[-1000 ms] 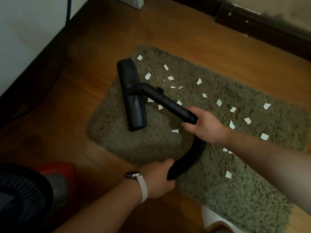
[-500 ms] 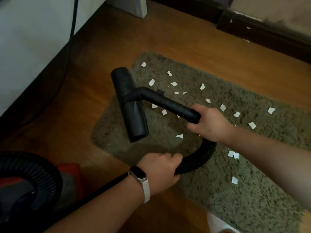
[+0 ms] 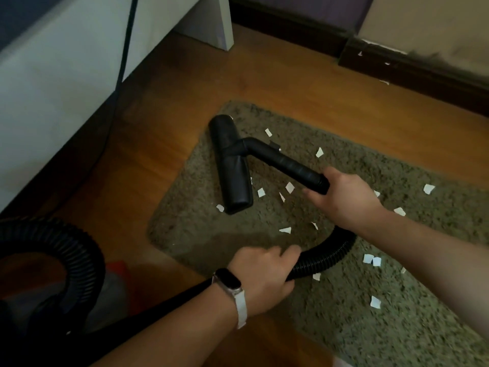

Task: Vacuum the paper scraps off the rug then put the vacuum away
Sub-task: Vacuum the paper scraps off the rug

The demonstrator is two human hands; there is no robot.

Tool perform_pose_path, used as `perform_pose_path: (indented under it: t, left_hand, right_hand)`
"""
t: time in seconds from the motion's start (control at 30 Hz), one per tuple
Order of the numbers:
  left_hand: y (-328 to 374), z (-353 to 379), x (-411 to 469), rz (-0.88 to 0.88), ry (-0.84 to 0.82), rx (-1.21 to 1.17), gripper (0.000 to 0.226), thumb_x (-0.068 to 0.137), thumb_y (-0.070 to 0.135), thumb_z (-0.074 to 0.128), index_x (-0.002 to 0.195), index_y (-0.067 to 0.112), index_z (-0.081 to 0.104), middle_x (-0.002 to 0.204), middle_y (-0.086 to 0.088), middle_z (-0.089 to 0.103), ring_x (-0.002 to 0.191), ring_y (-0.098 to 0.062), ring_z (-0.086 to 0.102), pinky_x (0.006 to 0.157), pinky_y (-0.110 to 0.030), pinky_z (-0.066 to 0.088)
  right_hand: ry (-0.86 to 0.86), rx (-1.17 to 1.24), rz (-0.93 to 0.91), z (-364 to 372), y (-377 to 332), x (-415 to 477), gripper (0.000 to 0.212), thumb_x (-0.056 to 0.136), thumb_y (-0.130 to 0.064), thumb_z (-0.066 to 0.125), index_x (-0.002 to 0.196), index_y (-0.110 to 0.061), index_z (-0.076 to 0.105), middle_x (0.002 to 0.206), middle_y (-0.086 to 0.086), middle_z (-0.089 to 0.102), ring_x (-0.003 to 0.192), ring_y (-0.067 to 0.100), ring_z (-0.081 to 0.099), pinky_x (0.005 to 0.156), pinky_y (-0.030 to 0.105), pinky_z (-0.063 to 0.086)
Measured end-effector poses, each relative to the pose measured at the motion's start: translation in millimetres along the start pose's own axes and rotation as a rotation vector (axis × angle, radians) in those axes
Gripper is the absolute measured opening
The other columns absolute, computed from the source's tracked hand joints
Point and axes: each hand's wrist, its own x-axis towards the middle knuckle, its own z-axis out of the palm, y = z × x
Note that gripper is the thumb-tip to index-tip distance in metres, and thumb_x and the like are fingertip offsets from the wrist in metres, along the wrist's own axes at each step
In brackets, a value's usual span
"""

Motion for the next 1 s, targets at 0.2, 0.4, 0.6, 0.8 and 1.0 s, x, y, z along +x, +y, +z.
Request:
perform_pose_path:
  t: [0.2, 0.4, 0.6, 0.8, 1.0]
  left_hand:
    - [-29, -8, -45, -0.318, -0.219, 0.036, 0.038, 0.092, 0.064, 0.042, 0.111, 0.031, 0.043, 0.103, 0.008, 0.061, 0.091, -0.015, 0.064, 0.077, -0.032, 0.053]
    - [-51, -16, -67, -0.418, -0.295, 0.052, 0.04, 0.09, 0.069, 0.039, 0.108, 0.033, 0.041, 0.1, 0.01, 0.061, 0.089, -0.012, 0.063, 0.07, -0.03, 0.051]
    - [-62, -20, -67, -0.426, -0.108, -0.01, 0.042, 0.087, 0.073, 0.04, 0.107, 0.036, 0.045, 0.086, 0.015, 0.052, 0.078, -0.004, 0.056, 0.065, -0.022, 0.048]
    - [-70, -16, -66, -0.382, 0.047, -0.057, 0.058, 0.078, 0.081, 0.035, 0.108, 0.034, 0.053, 0.083, 0.018, 0.051, 0.075, -0.003, 0.056, 0.055, -0.016, 0.033]
    - [-70, -7, -64, -0.378, 0.034, -0.092, 0.059, 0.078, 0.081, 0.036, 0.113, 0.036, 0.053, 0.085, 0.018, 0.053, 0.075, -0.001, 0.054, 0.054, -0.01, 0.028]
  right_hand:
    - [-0.081, 0.033, 0.007, 9, 20, -7, 0.03, 0.089, -0.05, 0.065, 0.096, -0.022, 0.054, 0.071, 0.0, 0.061, 0.06, 0.017, 0.061, 0.05, 0.03, 0.047]
    - [-0.089, 0.101, -0.03, 24, 21, -9, 0.03, 0.087, -0.046, 0.069, 0.091, -0.021, 0.054, 0.067, -0.001, 0.061, 0.06, 0.016, 0.06, 0.051, 0.031, 0.045]
    - [-0.111, 0.094, -0.083, 20, 11, 4, 0.027, 0.087, -0.047, 0.068, 0.089, -0.024, 0.055, 0.067, -0.001, 0.061, 0.057, 0.014, 0.059, 0.047, 0.028, 0.039]
    - [-0.155, -0.011, -0.174, 13, 1, 18, 0.028, 0.087, -0.05, 0.068, 0.096, -0.026, 0.057, 0.067, -0.003, 0.061, 0.059, 0.012, 0.061, 0.053, 0.031, 0.049]
    - [-0.199, -0.083, -0.203, 21, 1, 18, 0.031, 0.087, -0.057, 0.063, 0.102, -0.031, 0.056, 0.069, -0.006, 0.063, 0.061, 0.013, 0.063, 0.06, 0.037, 0.056]
